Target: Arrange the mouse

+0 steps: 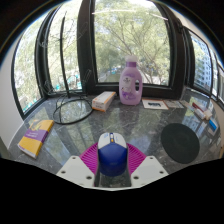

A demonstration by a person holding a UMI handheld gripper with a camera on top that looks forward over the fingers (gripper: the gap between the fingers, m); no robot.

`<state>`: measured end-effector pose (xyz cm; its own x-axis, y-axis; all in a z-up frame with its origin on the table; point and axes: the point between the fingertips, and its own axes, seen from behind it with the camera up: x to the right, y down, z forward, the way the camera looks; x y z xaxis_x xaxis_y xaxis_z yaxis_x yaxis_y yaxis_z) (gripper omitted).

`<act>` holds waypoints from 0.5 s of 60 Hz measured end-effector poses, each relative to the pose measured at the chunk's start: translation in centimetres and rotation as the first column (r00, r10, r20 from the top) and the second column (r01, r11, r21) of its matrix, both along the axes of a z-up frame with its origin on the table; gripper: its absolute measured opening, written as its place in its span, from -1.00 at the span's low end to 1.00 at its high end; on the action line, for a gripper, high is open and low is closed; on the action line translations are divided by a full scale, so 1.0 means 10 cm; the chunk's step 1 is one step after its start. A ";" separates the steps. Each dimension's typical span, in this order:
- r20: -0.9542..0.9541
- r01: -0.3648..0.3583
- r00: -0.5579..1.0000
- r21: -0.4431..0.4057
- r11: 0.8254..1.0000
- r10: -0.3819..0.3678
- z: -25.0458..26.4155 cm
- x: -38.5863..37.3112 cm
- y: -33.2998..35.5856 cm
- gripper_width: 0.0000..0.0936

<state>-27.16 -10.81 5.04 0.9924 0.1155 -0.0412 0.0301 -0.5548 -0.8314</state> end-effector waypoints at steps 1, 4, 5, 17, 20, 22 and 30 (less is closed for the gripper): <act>-0.013 -0.006 1.000 0.023 1.000 0.007 0.15 0.01 0.04 -0.23; -0.057 -0.022 0.998 0.108 0.994 0.028 0.65 0.02 0.20 -0.24; -0.069 -0.027 0.997 0.137 0.990 0.037 0.83 0.05 0.24 -0.24; -0.110 0.033 0.994 0.427 0.904 0.016 2.52 1.01 0.69 -0.24; -0.118 0.062 0.993 0.428 0.902 -0.013 2.50 1.36 0.74 -0.24; -0.108 0.081 0.993 0.402 0.912 -0.041 2.38 1.61 0.86 -0.24; -0.051 0.147 0.989 0.182 0.972 -0.140 1.02 2.44 0.92 -0.25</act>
